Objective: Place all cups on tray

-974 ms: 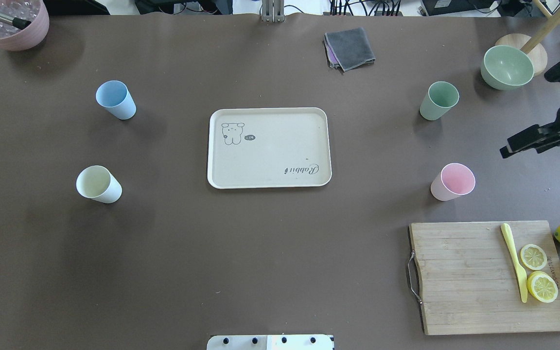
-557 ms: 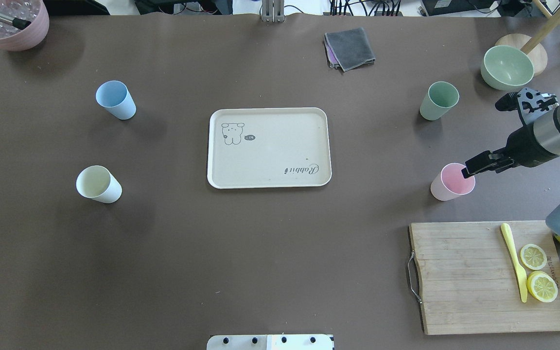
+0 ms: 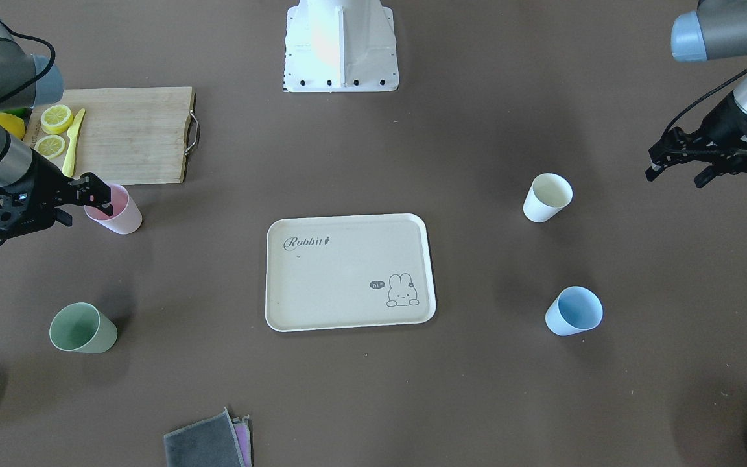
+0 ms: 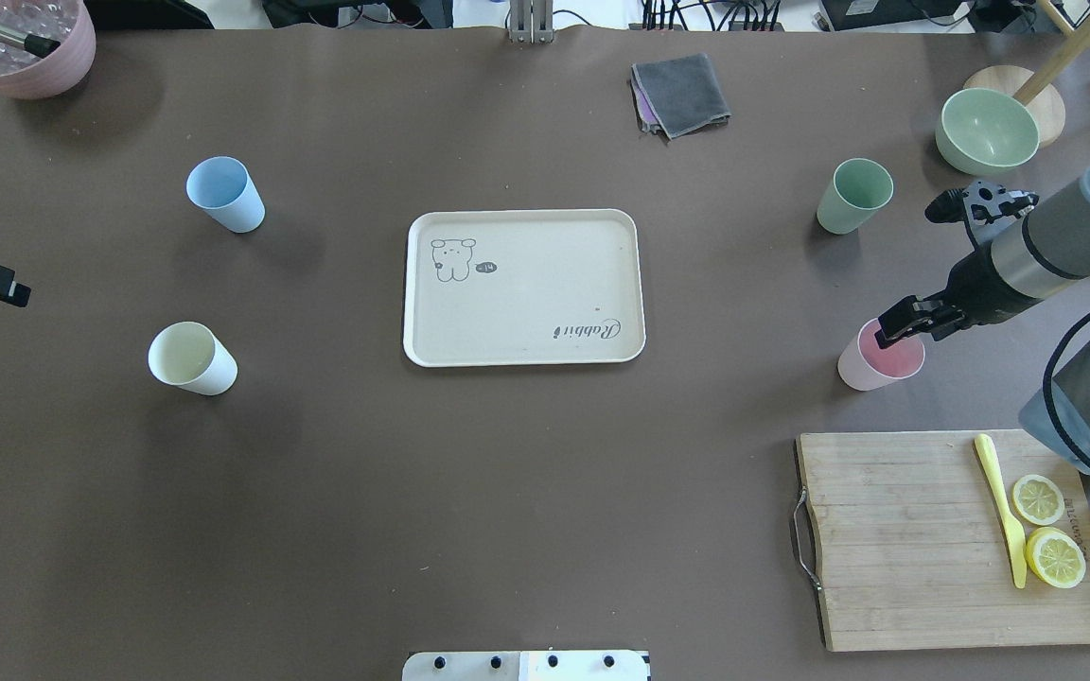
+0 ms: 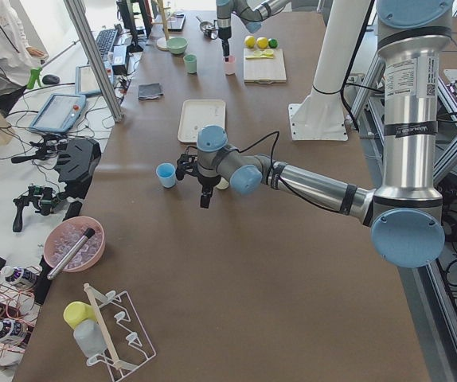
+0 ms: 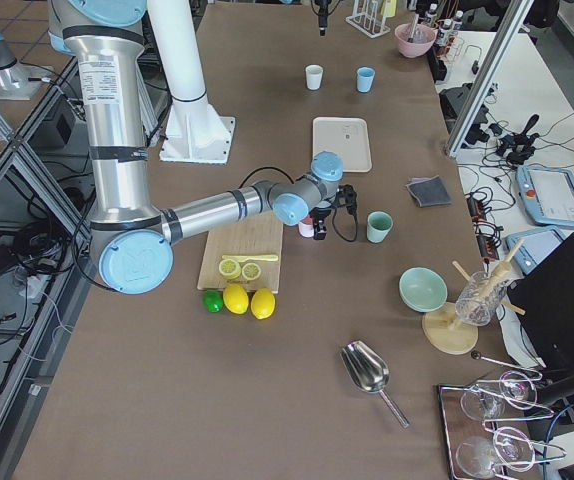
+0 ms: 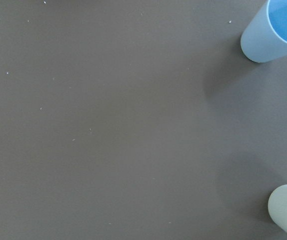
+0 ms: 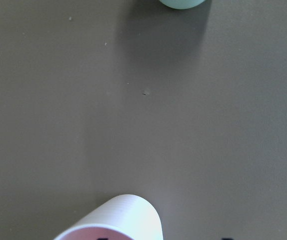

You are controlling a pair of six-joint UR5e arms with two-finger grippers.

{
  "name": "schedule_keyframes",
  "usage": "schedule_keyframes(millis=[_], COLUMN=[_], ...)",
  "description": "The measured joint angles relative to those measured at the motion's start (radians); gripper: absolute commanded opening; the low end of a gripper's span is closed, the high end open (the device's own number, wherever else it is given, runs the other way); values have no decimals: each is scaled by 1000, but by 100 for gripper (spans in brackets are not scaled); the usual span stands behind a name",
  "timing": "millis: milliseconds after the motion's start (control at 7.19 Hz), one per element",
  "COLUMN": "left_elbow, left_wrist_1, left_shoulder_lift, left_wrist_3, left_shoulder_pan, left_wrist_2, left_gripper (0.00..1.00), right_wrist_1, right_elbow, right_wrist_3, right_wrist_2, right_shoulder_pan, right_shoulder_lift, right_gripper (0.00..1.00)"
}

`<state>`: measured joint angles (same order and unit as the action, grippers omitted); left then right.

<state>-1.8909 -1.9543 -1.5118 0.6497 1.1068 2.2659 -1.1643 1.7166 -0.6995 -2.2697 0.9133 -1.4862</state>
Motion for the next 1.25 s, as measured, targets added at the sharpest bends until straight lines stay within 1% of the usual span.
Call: schedule_keyframes(millis=[278, 417, 696, 835, 974, 1113, 1252], left_elbow=[-33, -51, -59, -47, -31, -15, 12], left_wrist_1=[0, 1, 1, 2, 2, 2, 2], left_shoulder_lift=[3, 7, -4, -30, -60, -88, -119], left_wrist_3=[64, 103, 172, 213, 250, 279, 295], left_shoulder_pan=[-37, -70, -164, -201, -232, -261, -285], left_wrist_2=[-3, -24, -109, -129, -139, -157, -181], left_gripper=[98, 98, 97, 96, 92, 86, 71], right_wrist_1=[0, 0, -11, -16, -18, -19, -19], right_elbow=[-3, 0, 13, 14, 12, -3, -37], right_wrist_3=[6, 6, -7, -41, -105, -175, -231], right_wrist_2=[-34, -61, -107, -125, -130, -123, -96], right_shoulder_pan=[-1, -1, 5, 11, 8, -5, -26], right_shoulder_lift=[-1, 0, 35, 82, 143, 210, 280], right_gripper=[0, 0, 0, 0, 0, 0, 0])
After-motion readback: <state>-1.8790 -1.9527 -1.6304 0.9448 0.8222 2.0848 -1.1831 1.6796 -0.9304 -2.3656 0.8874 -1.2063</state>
